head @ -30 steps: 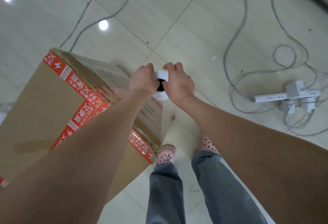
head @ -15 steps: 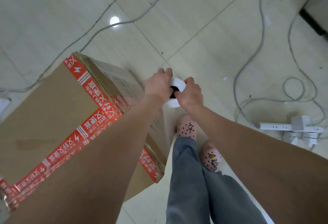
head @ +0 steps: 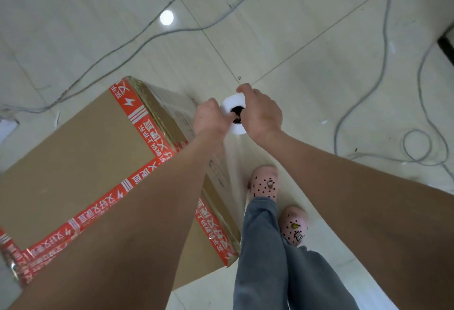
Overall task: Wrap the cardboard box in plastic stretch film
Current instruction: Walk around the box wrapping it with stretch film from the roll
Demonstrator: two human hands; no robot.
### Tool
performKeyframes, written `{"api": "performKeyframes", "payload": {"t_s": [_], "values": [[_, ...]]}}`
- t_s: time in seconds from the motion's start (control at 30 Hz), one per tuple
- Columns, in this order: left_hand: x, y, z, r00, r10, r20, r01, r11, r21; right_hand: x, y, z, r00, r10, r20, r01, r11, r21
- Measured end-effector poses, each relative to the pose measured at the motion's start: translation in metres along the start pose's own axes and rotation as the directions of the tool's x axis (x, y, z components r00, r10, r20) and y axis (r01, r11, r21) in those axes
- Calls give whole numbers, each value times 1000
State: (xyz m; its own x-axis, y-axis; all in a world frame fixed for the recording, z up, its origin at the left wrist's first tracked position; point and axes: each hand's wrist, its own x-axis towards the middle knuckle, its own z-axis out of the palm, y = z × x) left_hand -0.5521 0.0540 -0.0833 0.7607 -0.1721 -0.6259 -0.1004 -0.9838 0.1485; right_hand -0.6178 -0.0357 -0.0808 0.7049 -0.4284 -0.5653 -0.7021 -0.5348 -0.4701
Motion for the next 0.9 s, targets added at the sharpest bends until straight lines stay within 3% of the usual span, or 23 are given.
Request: {"api": "performKeyframes", "payload": {"t_s": [0.13, 0.2, 0.33, 0.43, 0.57, 0.6, 0.73, 0.9], "values": [[8, -6, -7, 999, -46, -8, 46, 999, -20, 8, -5, 2, 967, 252, 25, -253, 956, 151], [10, -2, -10, 999, 30, -28, -30, 999, 25, 12, -7, 0, 972, 234, 23, -234, 962, 139], [18, 8, -13, 947, 316, -66, -300, 937, 177, 17, -12, 0, 990, 143, -17, -141, 985, 99], [25, 8, -16, 916, 396, -63, -372, 899, 233, 25, -13, -1, 998, 59, -25, -57, 994, 97], [33, 4, -20, 932, 349, -94, -326, 924, 200, 34, -21, -6, 992, -123, 35, 126, 988, -87], [34, 4, -21, 941, 326, -94, -306, 935, 182, 34, -22, -5, 995, -90, 32, 92, 992, -82], [39, 5, -29, 951, 306, -51, -293, 941, 171, 37, -19, 1, 962, 263, 78, -272, 951, 146], [51, -4, -41, 970, 236, -51, -227, 963, 144, 56, -37, -4, 991, 126, 35, -129, 990, 64]]}}
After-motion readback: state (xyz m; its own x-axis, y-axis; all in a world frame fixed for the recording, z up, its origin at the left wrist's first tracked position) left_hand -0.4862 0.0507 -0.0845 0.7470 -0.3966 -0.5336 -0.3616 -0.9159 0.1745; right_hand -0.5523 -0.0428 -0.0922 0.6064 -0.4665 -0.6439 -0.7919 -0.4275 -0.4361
